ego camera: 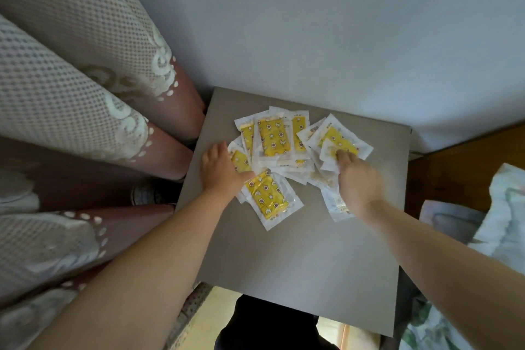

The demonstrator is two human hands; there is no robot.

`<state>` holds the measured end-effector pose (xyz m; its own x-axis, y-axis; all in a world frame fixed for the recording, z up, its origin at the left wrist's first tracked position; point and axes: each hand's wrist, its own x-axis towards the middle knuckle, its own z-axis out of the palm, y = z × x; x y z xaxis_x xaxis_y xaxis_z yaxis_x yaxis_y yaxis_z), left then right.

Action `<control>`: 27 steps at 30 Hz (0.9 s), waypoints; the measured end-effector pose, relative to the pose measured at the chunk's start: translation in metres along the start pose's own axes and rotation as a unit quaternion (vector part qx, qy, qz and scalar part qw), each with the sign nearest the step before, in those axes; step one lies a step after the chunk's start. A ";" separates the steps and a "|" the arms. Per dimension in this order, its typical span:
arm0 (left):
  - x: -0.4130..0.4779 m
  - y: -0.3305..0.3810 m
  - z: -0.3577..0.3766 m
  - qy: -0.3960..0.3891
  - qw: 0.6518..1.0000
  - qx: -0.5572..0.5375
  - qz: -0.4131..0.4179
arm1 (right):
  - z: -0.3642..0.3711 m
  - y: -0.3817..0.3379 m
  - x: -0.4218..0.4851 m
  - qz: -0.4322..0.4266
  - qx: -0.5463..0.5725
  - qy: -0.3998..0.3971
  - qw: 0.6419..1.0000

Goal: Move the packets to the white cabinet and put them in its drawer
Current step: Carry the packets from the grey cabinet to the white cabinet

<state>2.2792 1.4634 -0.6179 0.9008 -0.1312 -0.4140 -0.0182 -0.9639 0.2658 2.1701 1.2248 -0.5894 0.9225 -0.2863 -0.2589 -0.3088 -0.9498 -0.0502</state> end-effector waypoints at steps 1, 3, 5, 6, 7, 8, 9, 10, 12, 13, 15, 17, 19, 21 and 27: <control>0.003 0.001 0.000 0.003 1.000 0.010 0.002 | 0.006 -0.001 -0.001 -0.002 -0.008 0.001 1.000; 0.008 0.002 -0.001 -0.002 1.000 0.003 -0.014 | 0.016 -0.003 -0.004 -0.034 -0.028 -0.011 0.999; 0.009 0.004 -0.003 -0.022 0.997 -0.048 -0.058 | 0.025 -0.006 -0.007 -0.049 -0.084 -0.013 0.995; 0.009 0.004 -0.004 -0.031 0.994 -0.074 -0.079 | 0.027 -0.007 -0.008 -0.053 -0.103 -0.016 0.993; 0.008 0.005 -0.005 -0.037 0.990 -0.094 -0.094 | 0.029 -0.008 -0.008 -0.061 -0.113 -0.014 0.992; 0.007 0.005 -0.005 -0.040 0.988 -0.111 -0.099 | 0.029 -0.009 -0.007 -0.070 -0.115 -0.016 0.991; 0.005 0.003 -0.005 -0.041 0.986 -0.128 -0.098 | 0.029 -0.010 -0.007 -0.073 -0.114 -0.023 0.990; 0.002 0.002 -0.006 -0.041 0.984 -0.145 -0.094 | 0.028 -0.011 -0.006 -0.072 -0.111 -0.030 0.991; -0.003 -0.004 -0.006 -0.055 0.979 -0.177 -0.089 | 0.027 -0.010 -0.003 -0.070 -0.106 -0.043 0.991; -0.005 -0.007 -0.007 -0.064 0.974 -0.196 -0.091 | 0.029 -0.008 -0.001 -0.066 -0.102 -0.050 0.991; -0.011 -0.011 -0.011 -0.060 0.961 -0.250 -0.101 | 0.021 -0.009 -0.002 -0.060 -0.104 -0.054 0.991; -0.017 -0.011 -0.017 -0.034 0.940 -0.319 -0.115 | 0.010 -0.009 -0.003 -0.064 -0.117 -0.080 0.988; -0.023 -0.009 -0.025 -0.021 0.909 -0.396 -0.127 | 0.003 -0.005 -0.003 -0.085 -0.094 -0.085 0.988; -0.029 -0.007 -0.033 -0.005 0.883 -0.450 -0.134 | -0.007 -0.002 -0.003 -0.089 -0.067 -0.085 0.990; -0.052 0.005 -0.067 0.043 0.843 -0.526 -0.104 | -0.041 -0.009 -0.022 -0.130 0.044 0.033 0.990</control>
<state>2.2615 1.4811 -0.5371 0.8661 0.0764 -0.4940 0.4979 -0.2196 0.8389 2.1616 1.2341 -0.5437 0.9858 -0.0443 -0.1621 -0.0754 -0.9787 -0.1910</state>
